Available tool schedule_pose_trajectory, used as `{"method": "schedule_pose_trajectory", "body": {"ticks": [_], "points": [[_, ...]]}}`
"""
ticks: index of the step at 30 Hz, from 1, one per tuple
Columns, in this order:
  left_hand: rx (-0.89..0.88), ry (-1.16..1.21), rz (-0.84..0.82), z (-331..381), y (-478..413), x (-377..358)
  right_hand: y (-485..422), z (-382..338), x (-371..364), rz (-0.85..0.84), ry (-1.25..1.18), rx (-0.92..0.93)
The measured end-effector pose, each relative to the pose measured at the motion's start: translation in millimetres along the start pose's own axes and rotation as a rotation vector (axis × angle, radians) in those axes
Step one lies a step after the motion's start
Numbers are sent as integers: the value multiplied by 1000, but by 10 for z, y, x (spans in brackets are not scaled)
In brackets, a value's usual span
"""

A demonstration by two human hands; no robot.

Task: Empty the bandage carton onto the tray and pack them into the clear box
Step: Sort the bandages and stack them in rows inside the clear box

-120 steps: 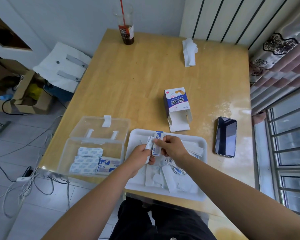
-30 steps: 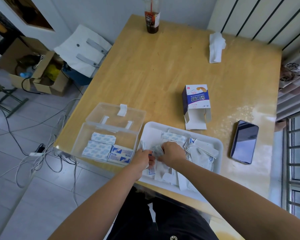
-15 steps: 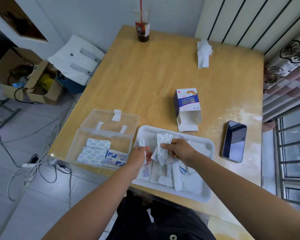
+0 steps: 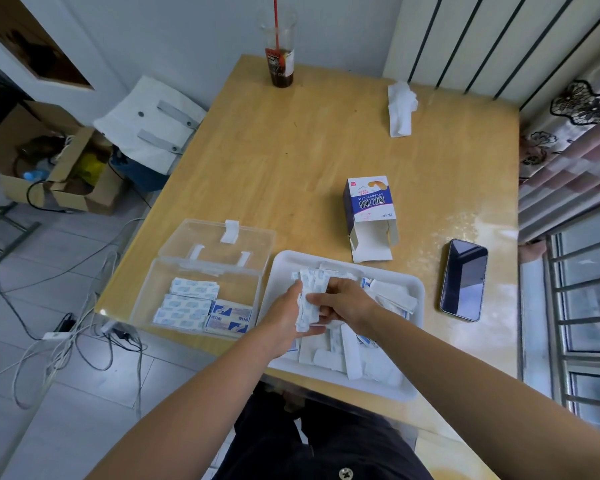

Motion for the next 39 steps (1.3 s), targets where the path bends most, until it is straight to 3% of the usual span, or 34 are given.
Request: {"method": "schedule_pose_trajectory", "body": {"ticks": [6,10,14,16,20,28,33,39], "points": [[-39,-215,1,-3,-1,1,86,-49,-70,-91,138,66],[-71,-368,53,-3,7,70,90,-53,-9,60,157,106],[-74,-603,-70,-61,6,61,126,-13,-10,-58,347,106],[-69,-652,-91,-81,-4,58,107,12,19,-12,355,128],[-77,-602,-41,-65,-21,105,91,36,113,121,183,113],[-102,-459,24,-111,-62,77,160,89,36,82,50,107],[-111,-280,-15,-110,-25,35,193,80,56,81,93,135],[-157,-75,-40,-76,38,45,206,118,135,266,-34,162]]}}
Point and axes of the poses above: each hand's wrist, its own y-axis away from the middle knuckle, its own x-axis out of the back of the hand, z = x × y, the point moved 3 cm from there along -y, towards the middle knuckle, and after that the axes turned 1 degree about -y, right-handed, at the moved point
